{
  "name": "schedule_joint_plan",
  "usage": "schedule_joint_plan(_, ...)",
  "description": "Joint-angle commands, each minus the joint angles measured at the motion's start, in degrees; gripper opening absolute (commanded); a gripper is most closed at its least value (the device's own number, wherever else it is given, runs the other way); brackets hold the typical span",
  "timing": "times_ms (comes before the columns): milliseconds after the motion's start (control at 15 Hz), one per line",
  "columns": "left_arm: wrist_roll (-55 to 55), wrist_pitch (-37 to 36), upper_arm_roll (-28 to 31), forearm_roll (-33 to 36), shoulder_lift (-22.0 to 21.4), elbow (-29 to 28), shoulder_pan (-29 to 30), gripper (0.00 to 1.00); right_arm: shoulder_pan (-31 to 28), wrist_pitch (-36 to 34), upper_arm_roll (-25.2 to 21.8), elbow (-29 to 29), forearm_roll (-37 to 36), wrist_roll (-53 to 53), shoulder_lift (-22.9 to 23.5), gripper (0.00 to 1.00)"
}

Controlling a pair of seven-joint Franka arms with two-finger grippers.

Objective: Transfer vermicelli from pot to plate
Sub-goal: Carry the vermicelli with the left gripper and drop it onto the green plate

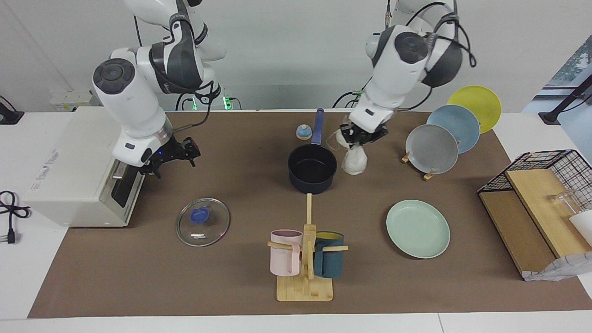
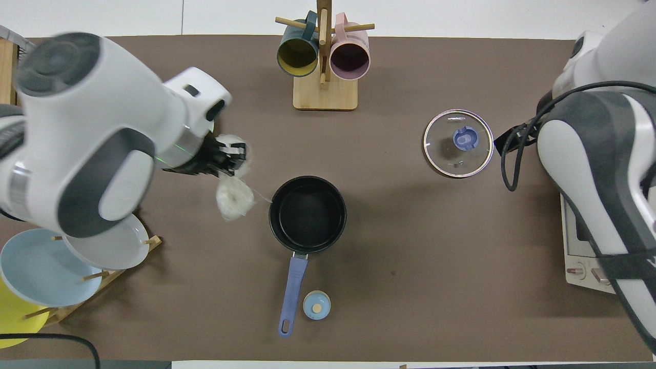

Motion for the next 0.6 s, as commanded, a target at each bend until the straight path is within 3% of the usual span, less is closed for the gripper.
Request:
schedule_joint_plan(0, 6.61, 5.07, -0.65, -0.97, 5.53, 1.14, 5.84, 0.00, -1.03, -3.17, 0.67, -3.79, 0.23, 2.43, -6.74, 1.00)
schedule_joint_plan(333, 12.95, 15.62, -0.65, 1.40, 13.88, 0.88, 10.68, 0.00, -1.03, -4.22, 0.67, -6.77, -0.74, 2.61, -8.77, 1.00)
schedule_joint_plan(533, 13.74, 21.85, -0.65, 1.32, 15.91, -1.93, 10.68, 0.00, -0.77, -3.00, -1.35, -8.98, -0.56, 4.70, -10.79, 1.00)
